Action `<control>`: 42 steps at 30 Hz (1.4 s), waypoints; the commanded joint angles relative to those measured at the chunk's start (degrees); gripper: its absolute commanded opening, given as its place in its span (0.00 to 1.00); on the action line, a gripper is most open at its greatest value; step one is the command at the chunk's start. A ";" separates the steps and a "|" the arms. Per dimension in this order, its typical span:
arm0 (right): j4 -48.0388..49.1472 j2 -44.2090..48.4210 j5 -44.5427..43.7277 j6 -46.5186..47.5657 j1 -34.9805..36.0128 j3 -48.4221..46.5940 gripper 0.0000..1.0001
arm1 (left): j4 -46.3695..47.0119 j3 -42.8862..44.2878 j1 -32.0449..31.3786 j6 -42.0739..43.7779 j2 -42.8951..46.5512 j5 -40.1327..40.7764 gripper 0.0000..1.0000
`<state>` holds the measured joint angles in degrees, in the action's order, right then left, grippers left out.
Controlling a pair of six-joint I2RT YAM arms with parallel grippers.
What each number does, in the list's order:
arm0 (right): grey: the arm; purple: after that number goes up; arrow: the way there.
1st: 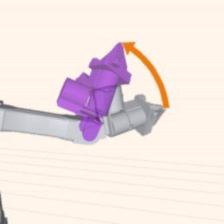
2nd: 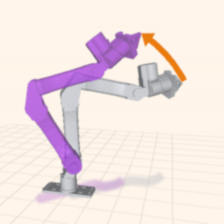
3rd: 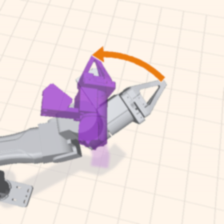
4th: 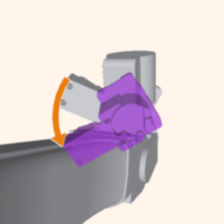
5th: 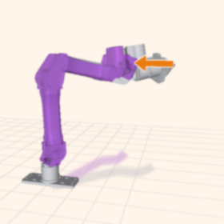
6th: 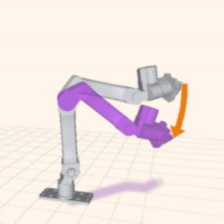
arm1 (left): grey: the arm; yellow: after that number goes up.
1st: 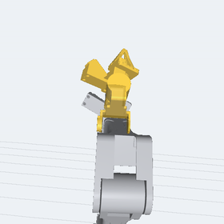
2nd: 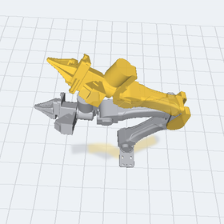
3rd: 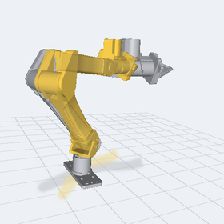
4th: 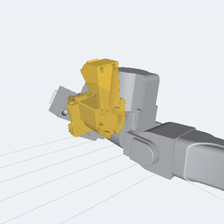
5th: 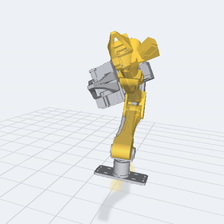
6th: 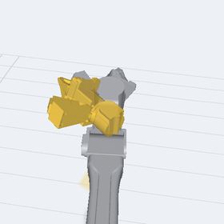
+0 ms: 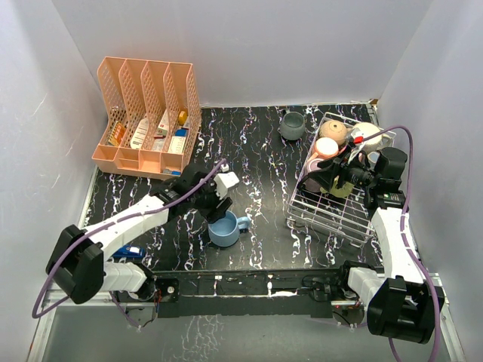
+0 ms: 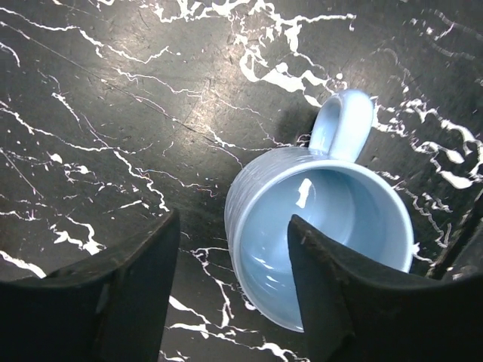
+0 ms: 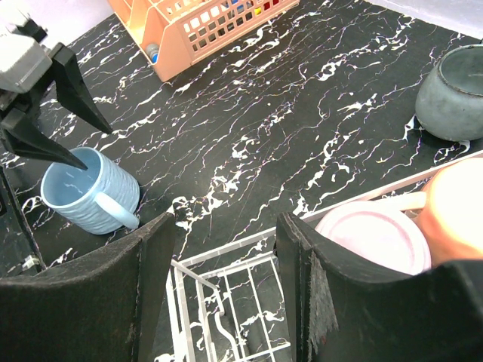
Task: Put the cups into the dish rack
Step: Move the cup to the center of the board, then pick up the cup at the center of the board.
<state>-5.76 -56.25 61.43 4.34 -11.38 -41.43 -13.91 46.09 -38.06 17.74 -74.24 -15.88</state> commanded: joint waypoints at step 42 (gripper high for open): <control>3.12 -0.08 0.67 0.12 -0.32 0.17 0.58 | -26.25 15.75 0.10 -27.62 -13.01 7.02 0.28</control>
<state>-5.76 -56.38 61.43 4.34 -11.38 -41.39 -39.09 59.68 -38.09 -9.02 -87.05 -8.56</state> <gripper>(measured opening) 0.582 0.289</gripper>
